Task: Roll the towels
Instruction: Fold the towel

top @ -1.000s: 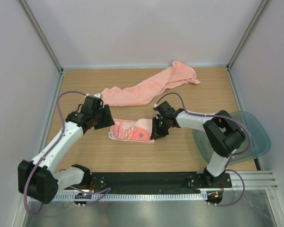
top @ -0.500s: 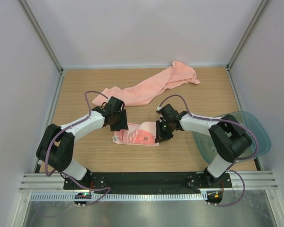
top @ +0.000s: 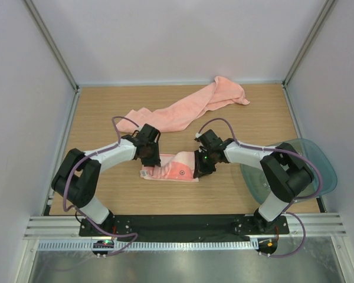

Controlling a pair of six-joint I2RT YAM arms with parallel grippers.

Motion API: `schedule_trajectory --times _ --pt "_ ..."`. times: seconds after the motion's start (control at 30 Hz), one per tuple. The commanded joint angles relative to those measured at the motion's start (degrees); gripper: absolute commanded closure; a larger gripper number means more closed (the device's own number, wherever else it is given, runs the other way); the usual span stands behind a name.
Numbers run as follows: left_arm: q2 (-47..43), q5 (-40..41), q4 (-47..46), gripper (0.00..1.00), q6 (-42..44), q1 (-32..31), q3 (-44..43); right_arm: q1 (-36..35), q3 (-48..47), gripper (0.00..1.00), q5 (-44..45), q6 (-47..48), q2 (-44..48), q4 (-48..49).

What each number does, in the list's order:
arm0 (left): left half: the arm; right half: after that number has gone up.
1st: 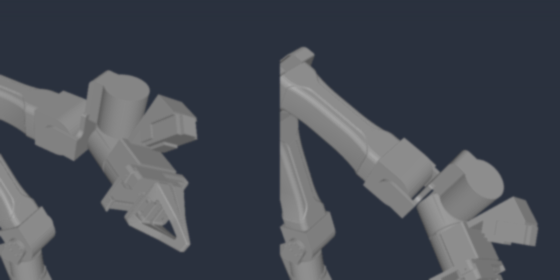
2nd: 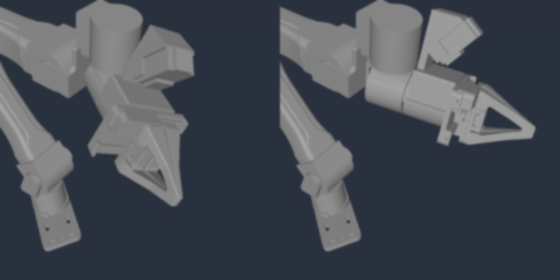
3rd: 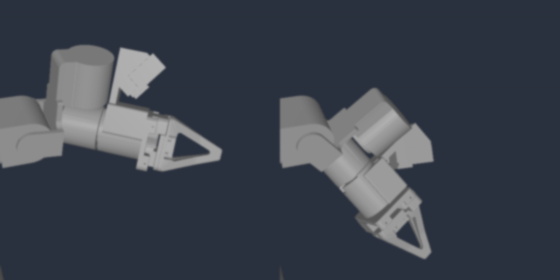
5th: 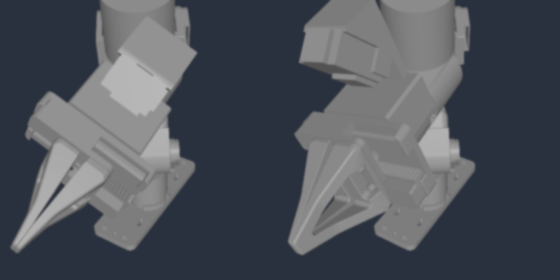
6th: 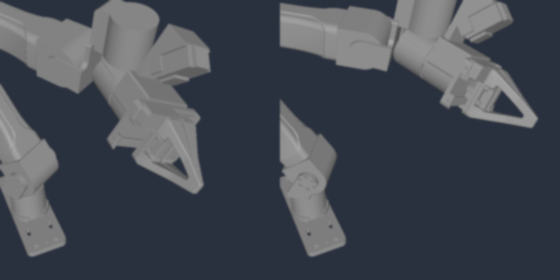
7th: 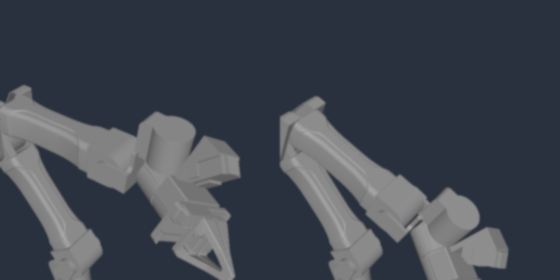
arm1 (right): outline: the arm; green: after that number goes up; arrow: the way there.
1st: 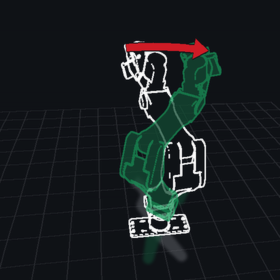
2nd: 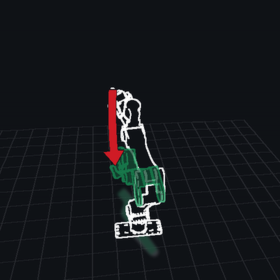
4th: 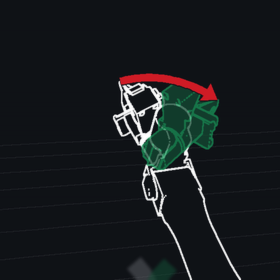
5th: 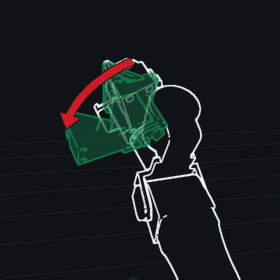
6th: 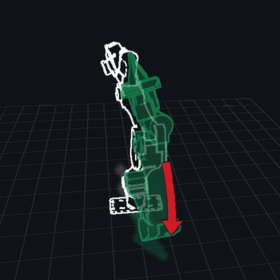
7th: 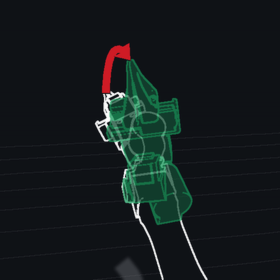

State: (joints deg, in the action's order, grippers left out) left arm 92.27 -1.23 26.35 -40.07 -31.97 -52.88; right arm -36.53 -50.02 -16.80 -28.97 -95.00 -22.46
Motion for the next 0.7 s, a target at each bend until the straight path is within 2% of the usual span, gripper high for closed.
schedule_trajectory --times 0.0,0.03,0.07,0.17,0.27,0.67 --pt "0.3 0.8 -1.9 0.73 -0.2 -0.3 0.1 -0.1 1.9 0.82 4.6 2.0 -0.7 -4.1" --pt "0.3 0.9 -1.8 0.74 -0.2 -0.4 0.1 -0.1 1.9 0.82 4.6 2.1 -0.8 -4.2" --pt "0.3 0.7 -1.8 0.82 -0.1 -0.3 0.1 0.0 1.9 0.82 4.6 2.1 -0.8 -4.2" --pt "-0.2 0.8 -1.7 0.93 0.3 -0.3 0.1 -0.1 2.1 0.82 4.6 2.1 -0.9 -4.0" --pt "-1.7 2.9 -1.0 0.98 0.5 -0.3 -0.3 -0.1 2.1 0.82 4.7 2.1 -1.0 -4.2" --pt "-6.6 12.9 4.7 1.0 4.0 -0.3 -2.3 -0.2 1.9 0.81 4.1 2.3 -1.3 -4.8"
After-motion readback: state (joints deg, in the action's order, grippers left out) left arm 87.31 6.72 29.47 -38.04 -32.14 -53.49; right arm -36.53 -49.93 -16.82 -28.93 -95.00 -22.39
